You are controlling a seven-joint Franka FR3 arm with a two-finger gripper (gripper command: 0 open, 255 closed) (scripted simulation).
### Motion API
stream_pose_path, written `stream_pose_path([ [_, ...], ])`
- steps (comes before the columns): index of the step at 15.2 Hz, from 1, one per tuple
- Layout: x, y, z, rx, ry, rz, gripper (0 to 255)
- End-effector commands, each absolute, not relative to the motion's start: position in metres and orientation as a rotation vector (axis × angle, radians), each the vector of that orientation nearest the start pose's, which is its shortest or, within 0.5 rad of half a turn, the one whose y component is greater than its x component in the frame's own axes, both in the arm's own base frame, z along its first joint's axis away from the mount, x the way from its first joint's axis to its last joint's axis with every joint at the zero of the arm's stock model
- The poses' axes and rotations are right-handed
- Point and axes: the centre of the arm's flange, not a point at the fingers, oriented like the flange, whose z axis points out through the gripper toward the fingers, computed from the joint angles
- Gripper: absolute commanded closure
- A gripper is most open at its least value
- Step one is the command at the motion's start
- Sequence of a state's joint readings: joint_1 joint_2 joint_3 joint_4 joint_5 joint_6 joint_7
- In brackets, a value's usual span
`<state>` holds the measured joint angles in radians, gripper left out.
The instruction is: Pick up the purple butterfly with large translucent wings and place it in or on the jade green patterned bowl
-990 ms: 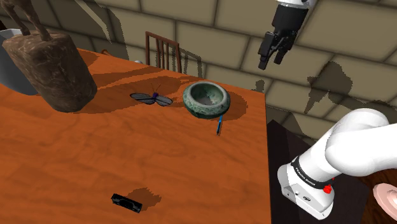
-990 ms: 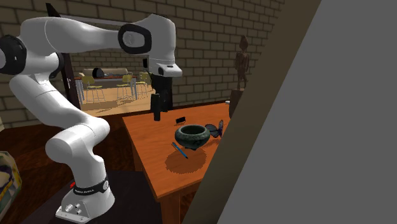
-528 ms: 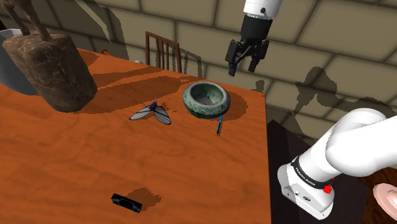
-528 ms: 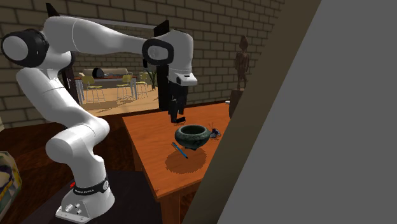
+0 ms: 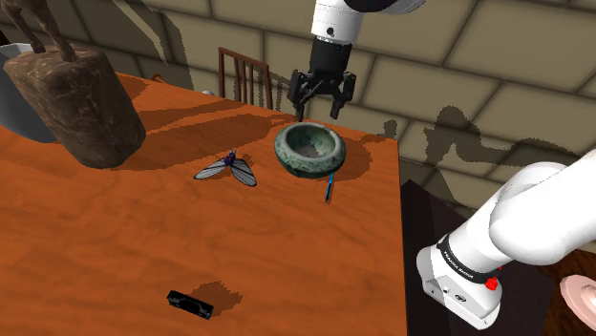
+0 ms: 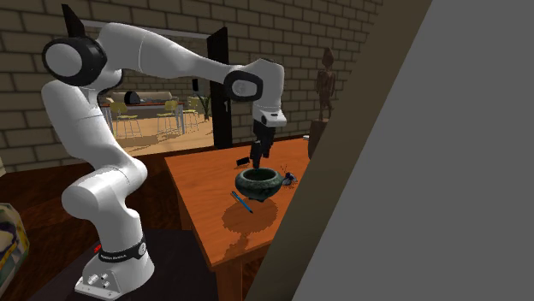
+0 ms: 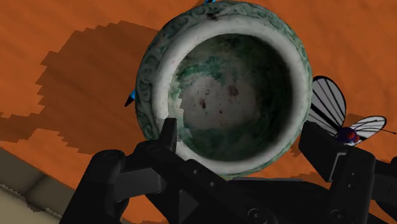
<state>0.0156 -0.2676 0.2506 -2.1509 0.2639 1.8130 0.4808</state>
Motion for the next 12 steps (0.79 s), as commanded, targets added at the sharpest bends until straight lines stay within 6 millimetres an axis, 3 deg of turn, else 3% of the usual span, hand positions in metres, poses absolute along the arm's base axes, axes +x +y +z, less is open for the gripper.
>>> stream_pose_path([
  [1,0.466,0.168,0.496,-2.934,0.494,0.213,0],
  [12,0.575,0.241,0.448,-2.83,0.74,0.246,0],
])
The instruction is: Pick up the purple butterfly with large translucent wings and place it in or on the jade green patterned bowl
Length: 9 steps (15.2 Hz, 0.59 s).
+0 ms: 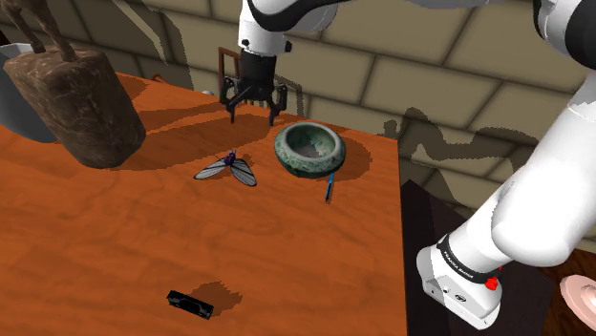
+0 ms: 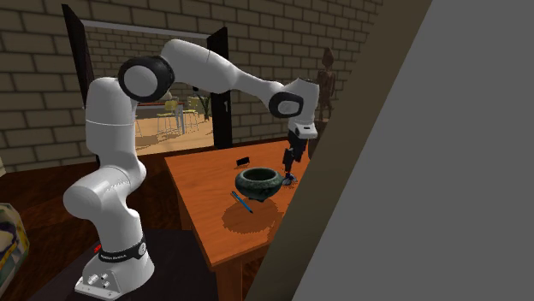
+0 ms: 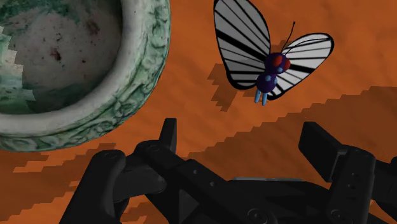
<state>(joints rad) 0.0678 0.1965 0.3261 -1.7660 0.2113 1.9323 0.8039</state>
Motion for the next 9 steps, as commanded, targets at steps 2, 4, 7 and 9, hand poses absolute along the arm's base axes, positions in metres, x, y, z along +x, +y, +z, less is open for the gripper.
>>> stream_pose_path([
  [2,0.596,0.253,0.439,-2.809,0.783,0.252,0],
  [4,0.603,0.257,0.431,-2.802,0.797,0.254,0],
  [7,0.601,0.261,0.416,-2.802,0.797,0.254,0],
  [9,0.6,0.264,0.406,-2.802,0.797,0.254,0],
])
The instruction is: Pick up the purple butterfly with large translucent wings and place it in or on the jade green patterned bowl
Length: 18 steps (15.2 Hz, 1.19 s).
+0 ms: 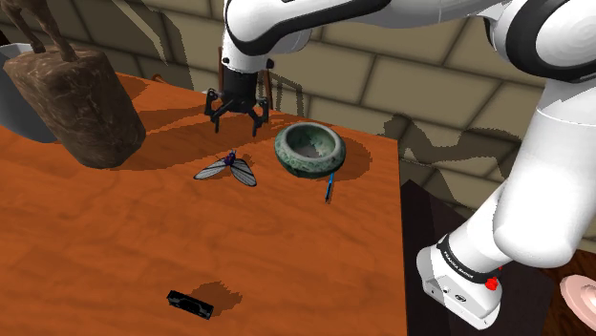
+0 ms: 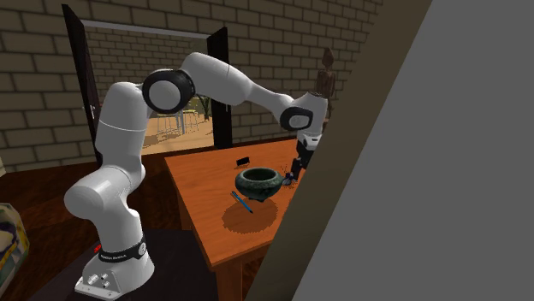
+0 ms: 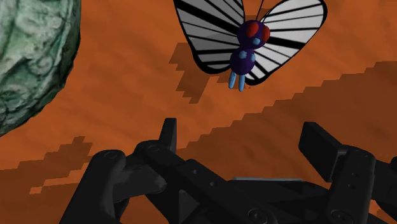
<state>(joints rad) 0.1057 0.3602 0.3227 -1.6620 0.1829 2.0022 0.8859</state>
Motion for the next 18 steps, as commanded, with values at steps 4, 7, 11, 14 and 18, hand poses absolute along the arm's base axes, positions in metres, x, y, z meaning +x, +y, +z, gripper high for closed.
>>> stream_pose_path([
  [4,0.5989,0.2662,0.3978,-2.802,0.797,0.254,0],
  [7,0.5989,0.2662,0.3978,-2.802,0.797,0.254,0],
  [11,0.5989,0.2662,0.3979,-2.802,0.797,0.254,255],
  [14,0.5989,0.2662,0.3979,-2.802,0.797,0.254,255],
  [18,0.5989,0.2662,0.3979,-2.802,0.797,0.254,255],
])
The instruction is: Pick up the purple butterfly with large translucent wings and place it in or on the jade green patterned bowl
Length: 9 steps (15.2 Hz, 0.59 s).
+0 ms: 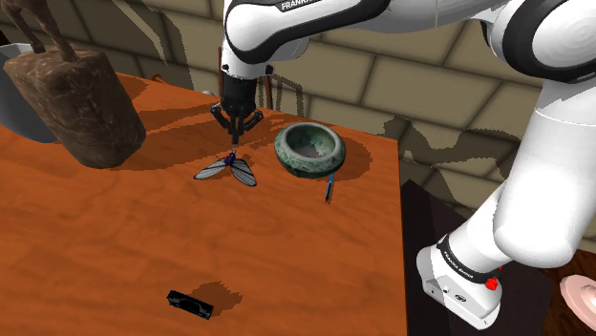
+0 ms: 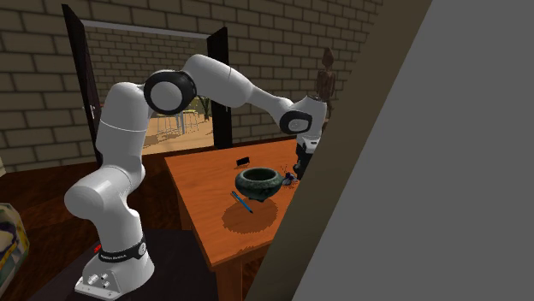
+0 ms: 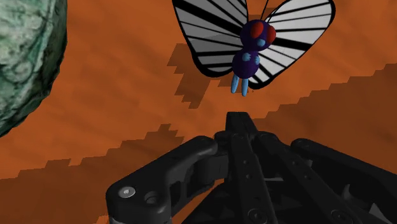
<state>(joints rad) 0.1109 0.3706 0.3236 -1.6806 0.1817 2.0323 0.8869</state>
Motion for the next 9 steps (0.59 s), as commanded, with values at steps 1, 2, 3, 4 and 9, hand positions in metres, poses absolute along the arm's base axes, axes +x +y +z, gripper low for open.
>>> stream_pose_path([
  [1,0.599,0.266,0.398,-2.802,0.797,0.254,255],
  [2,0.599,0.266,0.398,-2.802,0.797,0.254,0],
  [3,0.587,0.273,0.405,-2.796,0.805,0.228,0],
  [4,0.575,0.28,0.411,-2.791,0.813,0.203,0],
  [9,0.534,0.305,0.426,-2.77,0.839,0.12,0],
])
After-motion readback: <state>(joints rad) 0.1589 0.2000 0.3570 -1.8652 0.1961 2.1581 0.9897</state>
